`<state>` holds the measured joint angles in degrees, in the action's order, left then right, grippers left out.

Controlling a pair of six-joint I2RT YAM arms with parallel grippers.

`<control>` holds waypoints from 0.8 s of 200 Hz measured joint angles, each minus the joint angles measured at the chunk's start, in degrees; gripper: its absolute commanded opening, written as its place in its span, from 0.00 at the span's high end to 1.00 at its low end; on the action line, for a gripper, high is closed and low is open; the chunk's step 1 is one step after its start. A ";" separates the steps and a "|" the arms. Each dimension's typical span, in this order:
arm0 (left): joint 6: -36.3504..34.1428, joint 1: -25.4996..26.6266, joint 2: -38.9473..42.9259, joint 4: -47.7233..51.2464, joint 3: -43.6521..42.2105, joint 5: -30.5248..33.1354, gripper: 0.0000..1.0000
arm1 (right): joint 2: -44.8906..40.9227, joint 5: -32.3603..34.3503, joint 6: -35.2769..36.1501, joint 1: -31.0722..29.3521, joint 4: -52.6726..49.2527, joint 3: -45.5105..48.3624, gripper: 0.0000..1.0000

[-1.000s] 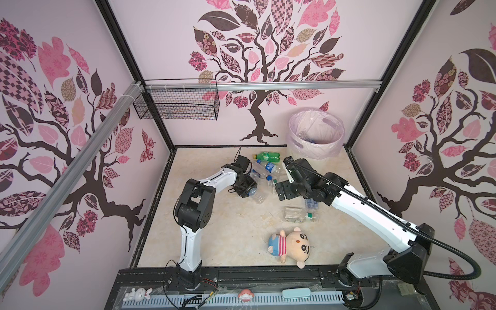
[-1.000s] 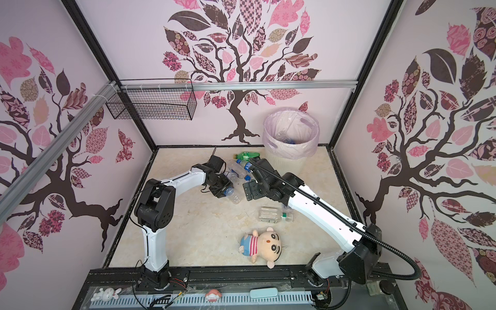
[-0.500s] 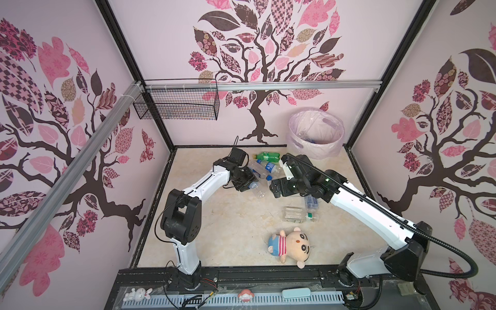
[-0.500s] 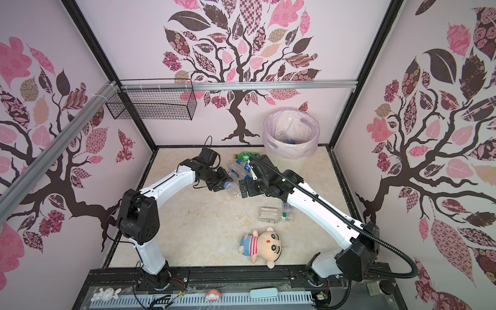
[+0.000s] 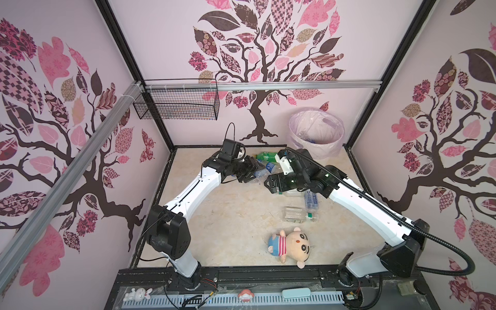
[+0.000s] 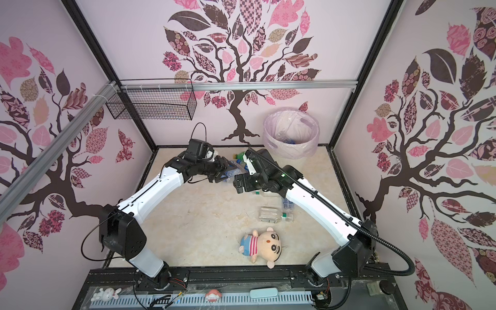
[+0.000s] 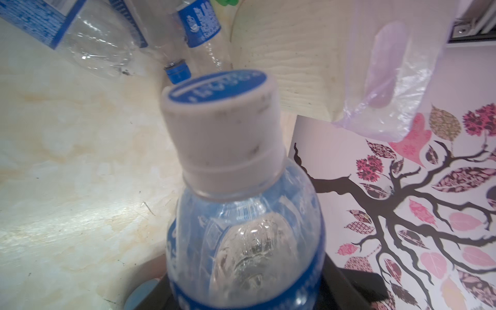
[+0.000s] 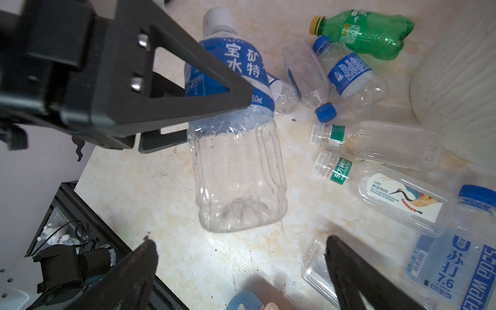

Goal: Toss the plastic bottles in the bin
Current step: 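Lift the blue-labelled bottle with the left gripper while the right gripper grasps its body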

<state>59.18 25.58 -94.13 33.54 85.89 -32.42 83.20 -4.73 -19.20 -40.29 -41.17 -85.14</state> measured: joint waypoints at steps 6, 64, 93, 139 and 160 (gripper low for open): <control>0.55 0.35 0.59 -0.96 -0.44 -0.57 0.44 | 0.00 0.02 0.07 0.11 -0.04 -0.07 0.01; 3.87 1.73 1.64 -5.66 -1.49 -4.72 0.44 | 1.03 -1.11 1.11 3.15 -0.66 -2.01 0.01; 5.07 1.75 1.64 -7.21 -1.53 -5.46 0.43 | 1.42 -2.23 1.40 3.52 -0.33 -2.67 0.03; 6.84 1.97 1.64 -8.44 -1.60 -6.34 0.43 | 2.19 -4.59 0.48 3.52 0.72 -2.54 0.16; 7.34 1.97 1.64 -8.57 -1.60 -6.45 0.42 | 2.23 -5.11 -0.15 3.52 1.49 -2.51 0.24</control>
<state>66.52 27.55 -92.49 24.97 84.29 -38.87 85.43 -9.85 -19.35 -36.77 -39.68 -87.66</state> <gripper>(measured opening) 0.572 0.799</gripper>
